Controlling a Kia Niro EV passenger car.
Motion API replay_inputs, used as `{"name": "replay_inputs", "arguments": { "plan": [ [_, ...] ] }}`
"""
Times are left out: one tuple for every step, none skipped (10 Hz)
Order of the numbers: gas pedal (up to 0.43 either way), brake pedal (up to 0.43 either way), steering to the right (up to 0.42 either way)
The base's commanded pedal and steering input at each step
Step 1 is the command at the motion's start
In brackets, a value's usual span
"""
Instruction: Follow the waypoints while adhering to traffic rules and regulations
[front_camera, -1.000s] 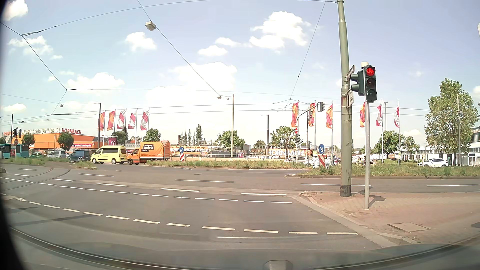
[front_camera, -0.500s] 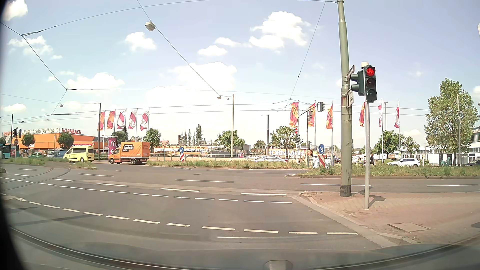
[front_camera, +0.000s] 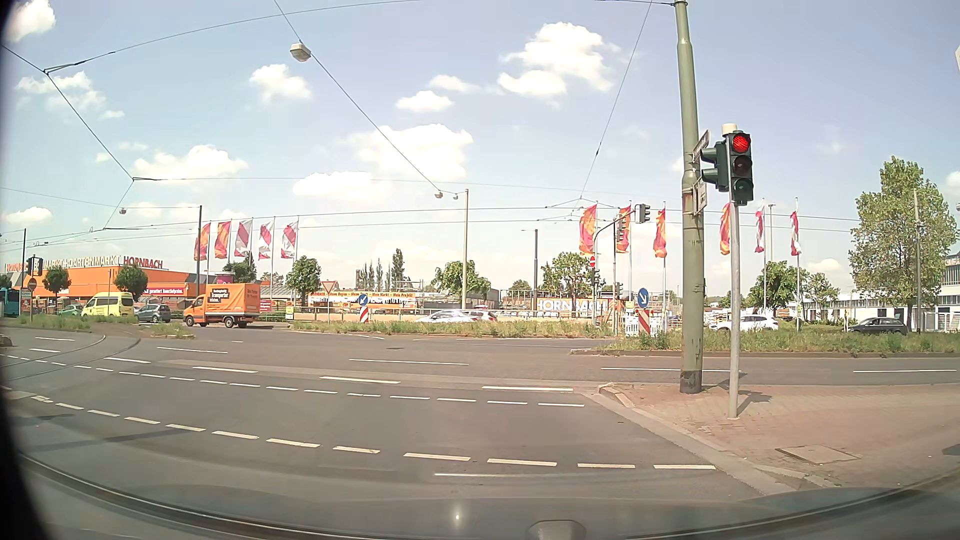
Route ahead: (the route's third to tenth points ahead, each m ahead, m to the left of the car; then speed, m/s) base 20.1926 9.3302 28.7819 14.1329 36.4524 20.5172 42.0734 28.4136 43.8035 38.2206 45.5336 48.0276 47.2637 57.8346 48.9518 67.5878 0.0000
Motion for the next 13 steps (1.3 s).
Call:
{"name": "replay_inputs", "arguments": {
  "plan": [
    [0.000, 0.348, -0.048],
    [0.000, 0.348, -0.049],
    [0.000, 0.348, -0.048],
    [0.000, 0.348, -0.048],
    [0.000, 0.348, -0.049],
    [0.000, 0.348, -0.048],
    [0.000, 0.348, -0.048],
    [0.000, 0.348, -0.048],
    [0.000, 0.348, -0.048],
    [0.000, 0.348, -0.049],
    [0.000, 0.348, -0.049],
    [0.000, 0.348, -0.049],
    [0.000, 0.348, -0.048]
  ]
}}
